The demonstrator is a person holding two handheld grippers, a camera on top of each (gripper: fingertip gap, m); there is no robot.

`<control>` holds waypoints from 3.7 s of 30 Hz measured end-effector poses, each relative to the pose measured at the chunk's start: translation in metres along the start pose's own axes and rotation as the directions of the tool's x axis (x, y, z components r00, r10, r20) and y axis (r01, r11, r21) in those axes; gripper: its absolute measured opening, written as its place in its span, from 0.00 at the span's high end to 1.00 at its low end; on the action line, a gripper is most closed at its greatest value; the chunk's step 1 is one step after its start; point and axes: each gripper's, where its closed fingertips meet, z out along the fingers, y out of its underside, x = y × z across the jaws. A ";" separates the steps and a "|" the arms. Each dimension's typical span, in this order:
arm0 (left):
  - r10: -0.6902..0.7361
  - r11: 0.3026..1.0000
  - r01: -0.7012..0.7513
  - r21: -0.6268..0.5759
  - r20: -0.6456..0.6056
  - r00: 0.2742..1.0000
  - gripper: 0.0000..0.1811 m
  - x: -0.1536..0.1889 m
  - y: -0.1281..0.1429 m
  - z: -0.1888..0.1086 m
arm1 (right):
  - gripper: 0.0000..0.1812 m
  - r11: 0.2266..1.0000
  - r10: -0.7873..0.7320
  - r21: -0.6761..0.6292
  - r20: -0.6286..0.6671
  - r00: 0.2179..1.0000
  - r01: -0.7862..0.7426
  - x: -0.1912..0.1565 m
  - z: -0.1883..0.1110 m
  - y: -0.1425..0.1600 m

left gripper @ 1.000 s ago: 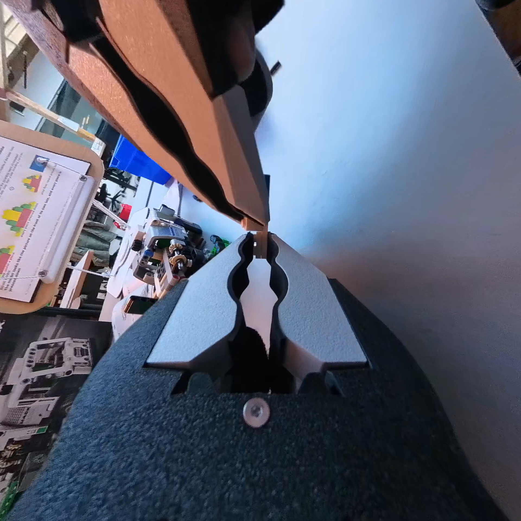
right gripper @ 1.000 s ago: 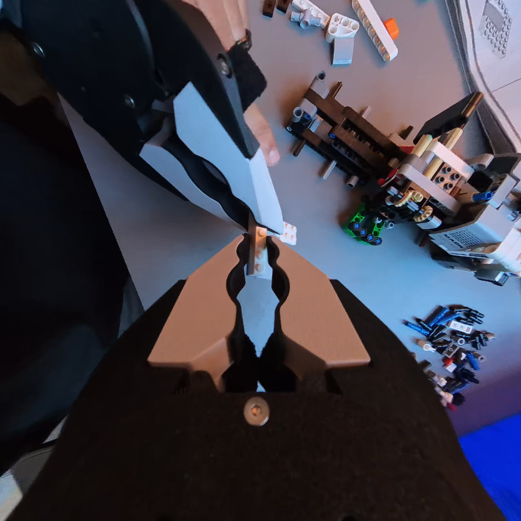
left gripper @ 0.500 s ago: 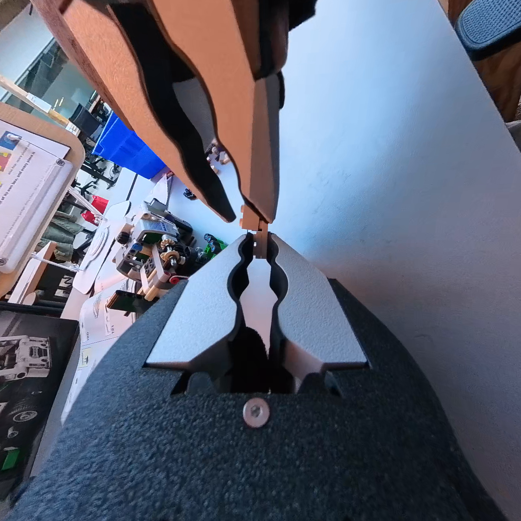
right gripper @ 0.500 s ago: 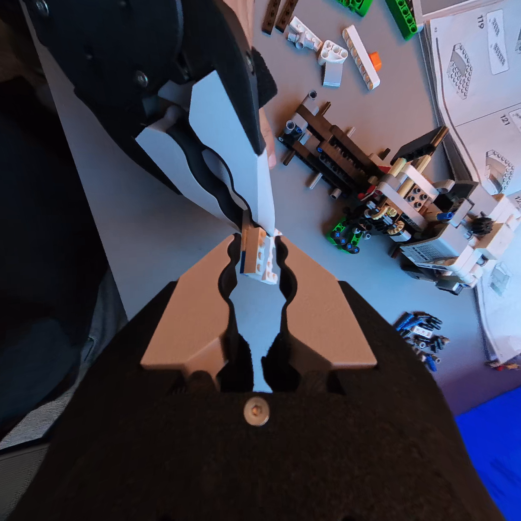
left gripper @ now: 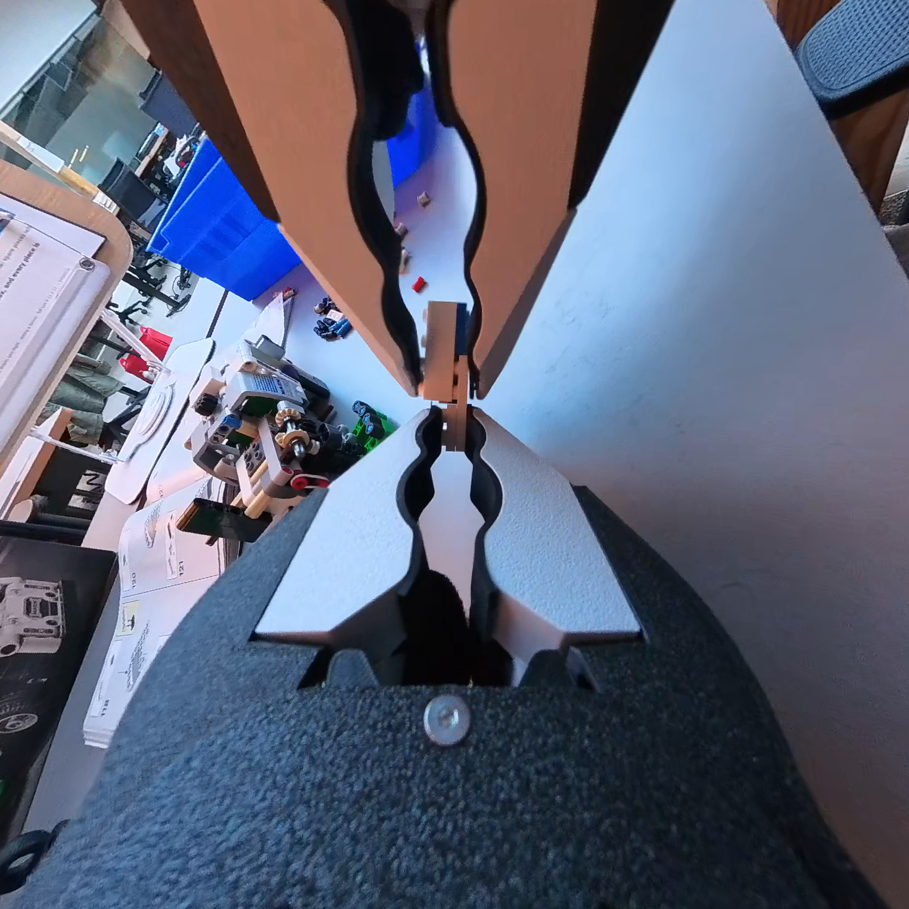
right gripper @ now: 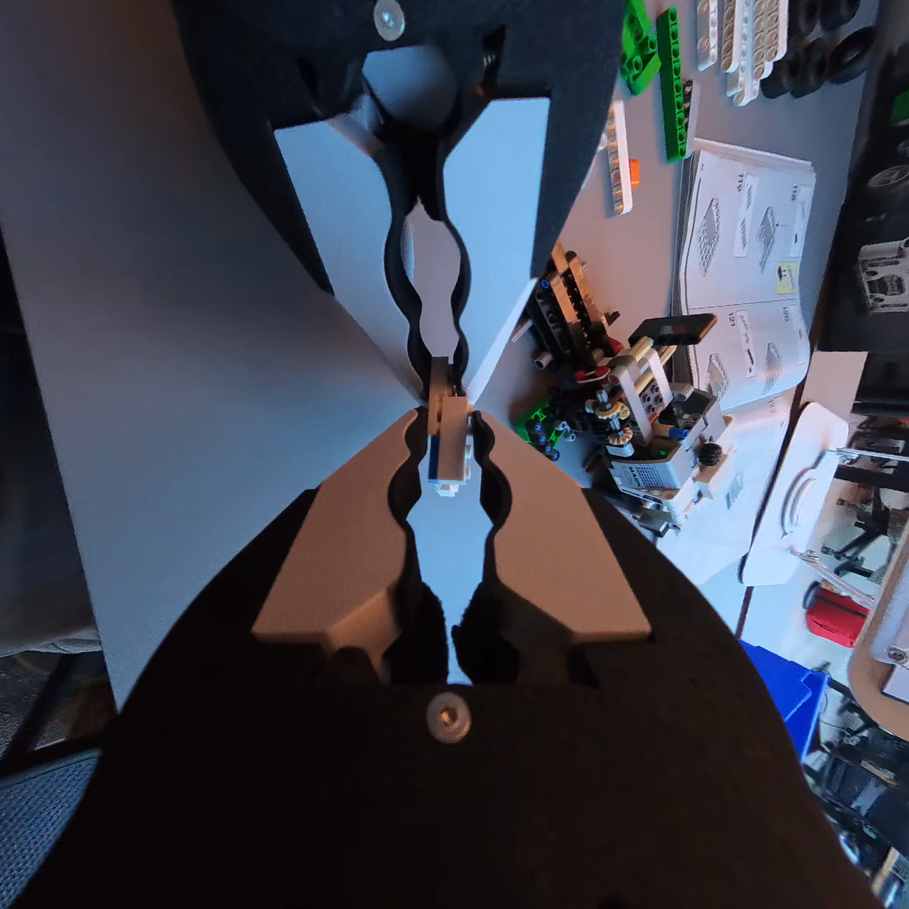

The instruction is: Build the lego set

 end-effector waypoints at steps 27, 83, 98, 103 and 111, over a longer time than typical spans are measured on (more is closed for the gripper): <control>0.053 0.998 -0.053 -0.016 0.059 0.997 0.96 -0.004 -0.004 -0.003 | 0.90 0.996 -0.005 0.086 -0.173 0.985 0.021 0.005 -0.005 -0.001; -0.199 0.980 0.197 0.032 0.110 0.974 0.86 -0.025 0.023 -0.044 | 0.95 -0.083 0.730 0.158 0.682 0.048 -0.984 0.014 0.011 0.032; -0.800 0.598 0.801 0.040 0.088 0.593 0.85 -0.014 0.035 -0.080 | 0.94 0.151 0.927 0.277 0.293 0.233 -0.949 -0.001 0.031 0.029; -0.803 0.592 0.806 -0.010 0.081 0.590 0.83 -0.008 0.044 -0.084 | 0.92 0.270 0.938 0.258 0.146 0.314 -0.928 -0.007 0.034 0.038; -0.802 0.577 0.810 -0.107 0.114 0.587 0.74 0.006 0.060 -0.089 | 0.87 0.261 0.938 0.343 0.129 0.320 -0.902 0.007 0.020 0.048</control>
